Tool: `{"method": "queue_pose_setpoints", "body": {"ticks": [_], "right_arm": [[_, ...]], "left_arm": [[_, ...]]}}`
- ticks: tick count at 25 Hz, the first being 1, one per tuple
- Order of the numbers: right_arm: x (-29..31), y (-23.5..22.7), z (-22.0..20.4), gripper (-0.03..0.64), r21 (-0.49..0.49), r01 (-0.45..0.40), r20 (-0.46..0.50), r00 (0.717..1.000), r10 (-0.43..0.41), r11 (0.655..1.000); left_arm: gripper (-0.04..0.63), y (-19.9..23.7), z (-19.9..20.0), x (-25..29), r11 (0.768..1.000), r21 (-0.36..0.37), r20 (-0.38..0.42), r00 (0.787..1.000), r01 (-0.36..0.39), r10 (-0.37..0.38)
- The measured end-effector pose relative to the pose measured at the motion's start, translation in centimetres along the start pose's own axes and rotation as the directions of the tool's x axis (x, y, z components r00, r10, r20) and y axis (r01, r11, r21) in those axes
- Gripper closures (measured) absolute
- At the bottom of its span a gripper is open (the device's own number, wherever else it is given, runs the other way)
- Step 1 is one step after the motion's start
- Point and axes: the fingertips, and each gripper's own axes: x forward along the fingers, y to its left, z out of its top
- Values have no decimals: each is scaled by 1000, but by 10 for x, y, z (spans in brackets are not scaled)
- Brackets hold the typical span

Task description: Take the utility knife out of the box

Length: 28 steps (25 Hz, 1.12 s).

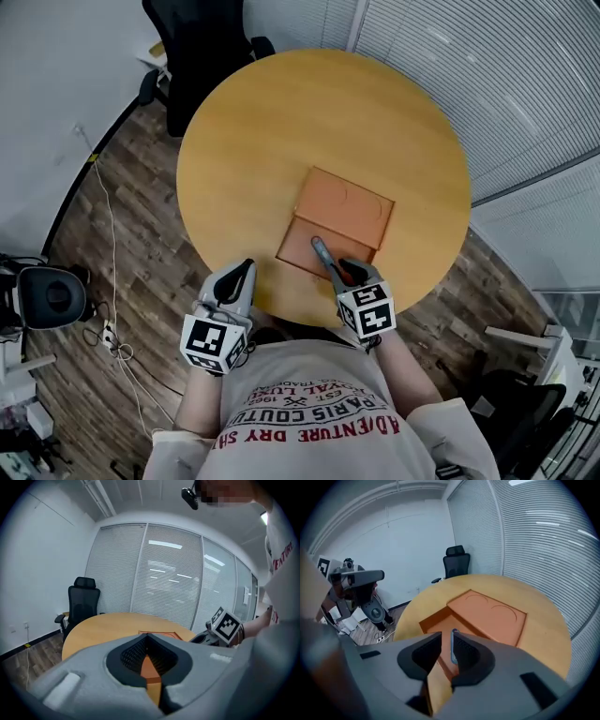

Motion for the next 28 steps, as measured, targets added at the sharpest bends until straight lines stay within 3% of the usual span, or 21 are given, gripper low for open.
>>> {"method": "queue_pose_setpoints", "body": {"ticks": [7, 14, 18, 22, 28], "right_arm": [[60, -11, -17, 450, -18, -9, -189, 982, 5, 1000], [91, -14, -40, 443, 4, 6, -313, 950, -4, 1000], [103, -13, -52, 437, -36, 42, -389, 920, -52, 998], [106, -17, -56, 443, -73, 91, -422, 900, -113, 993], [107, -14, -57, 483, -87, 88, -428, 896, -117, 992]], "left_arm": [[600, 25, -3, 29, 1000, 0, -50, 999, 0, 0], [600, 47, 6, 51, 997, 39, -80, 994, 72, -68], [600, 63, 10, 59, 994, 42, -85, 992, 99, -95], [600, 72, 14, 64, 991, 53, -91, 989, 124, -118], [600, 83, 18, 68, 986, 65, -93, 985, 151, -145]]}}
